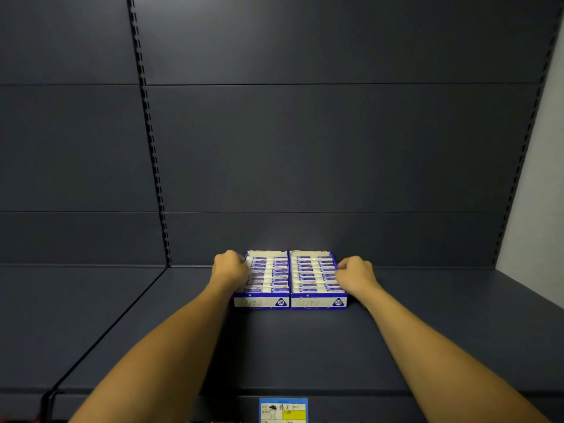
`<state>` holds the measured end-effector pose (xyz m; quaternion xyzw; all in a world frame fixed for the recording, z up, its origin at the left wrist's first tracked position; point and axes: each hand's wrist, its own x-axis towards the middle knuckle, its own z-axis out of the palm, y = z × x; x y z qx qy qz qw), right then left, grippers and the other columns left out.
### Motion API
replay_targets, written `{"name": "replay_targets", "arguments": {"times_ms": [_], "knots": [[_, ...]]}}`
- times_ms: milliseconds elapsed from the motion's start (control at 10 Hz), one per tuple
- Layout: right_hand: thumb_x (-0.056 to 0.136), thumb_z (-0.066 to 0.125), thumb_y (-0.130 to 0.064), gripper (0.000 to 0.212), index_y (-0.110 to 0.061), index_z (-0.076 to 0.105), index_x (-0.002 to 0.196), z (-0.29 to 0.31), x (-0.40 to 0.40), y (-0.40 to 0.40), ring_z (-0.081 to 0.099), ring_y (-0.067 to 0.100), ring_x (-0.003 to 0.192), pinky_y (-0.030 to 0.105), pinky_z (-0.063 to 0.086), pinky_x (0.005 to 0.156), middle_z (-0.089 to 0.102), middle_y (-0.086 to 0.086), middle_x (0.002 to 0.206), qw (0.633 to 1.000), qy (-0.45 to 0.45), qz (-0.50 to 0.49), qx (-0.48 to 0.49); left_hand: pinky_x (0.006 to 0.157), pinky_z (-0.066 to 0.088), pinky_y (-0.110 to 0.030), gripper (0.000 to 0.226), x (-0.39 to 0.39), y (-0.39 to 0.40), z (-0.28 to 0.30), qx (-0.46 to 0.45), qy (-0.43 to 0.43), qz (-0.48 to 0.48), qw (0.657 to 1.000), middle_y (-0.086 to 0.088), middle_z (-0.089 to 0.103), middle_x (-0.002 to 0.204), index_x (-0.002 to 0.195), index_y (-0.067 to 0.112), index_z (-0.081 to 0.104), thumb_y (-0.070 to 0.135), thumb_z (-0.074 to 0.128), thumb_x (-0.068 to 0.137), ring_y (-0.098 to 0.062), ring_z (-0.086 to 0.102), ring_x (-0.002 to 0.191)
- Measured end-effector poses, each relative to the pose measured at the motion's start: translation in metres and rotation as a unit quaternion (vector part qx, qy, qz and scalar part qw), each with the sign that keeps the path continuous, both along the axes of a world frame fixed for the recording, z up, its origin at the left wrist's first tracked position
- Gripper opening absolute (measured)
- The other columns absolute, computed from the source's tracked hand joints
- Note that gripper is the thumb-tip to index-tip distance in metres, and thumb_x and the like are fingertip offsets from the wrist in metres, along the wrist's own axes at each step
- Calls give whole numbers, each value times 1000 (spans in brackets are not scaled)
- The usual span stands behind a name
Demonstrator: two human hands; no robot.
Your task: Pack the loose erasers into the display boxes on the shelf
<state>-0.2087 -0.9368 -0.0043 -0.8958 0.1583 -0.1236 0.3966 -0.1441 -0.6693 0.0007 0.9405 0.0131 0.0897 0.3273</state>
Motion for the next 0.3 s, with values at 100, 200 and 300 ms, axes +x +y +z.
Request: {"name": "replay_targets", "arguments": {"times_ms": [100, 200, 300], "knots": [[98, 60, -23, 20, -6, 68, 106, 5, -2, -5, 64, 13, 72, 19, 44, 48, 70, 10, 112, 999, 24, 23, -20, 58, 46, -26, 26, -6, 3, 3, 4, 12, -16, 1000, -9, 62, 96, 102, 6, 69, 12, 44, 102, -19, 58, 72], [95, 63, -31, 30, -6, 67, 111, 20, -11, -12, 69, 22, 85, 28, 54, 66, 68, 12, 116, 996, 53, 32, -69, 50, 37, -21, 20, -13, 9, 6, 46, 7, -31, 998, -9, 64, 99, 92, 10, 65, 12, 47, 100, -15, 53, 70], [92, 68, -29, 39, -9, 66, 125, 54, -28, -21, 64, 29, 112, 31, 50, 94, 64, 14, 128, 995, -4, -19, -96, 55, 41, -23, 18, -21, 22, 10, 58, -6, -36, 998, -5, 62, 92, 88, 12, 64, 16, 51, 99, -13, 53, 68]]}}
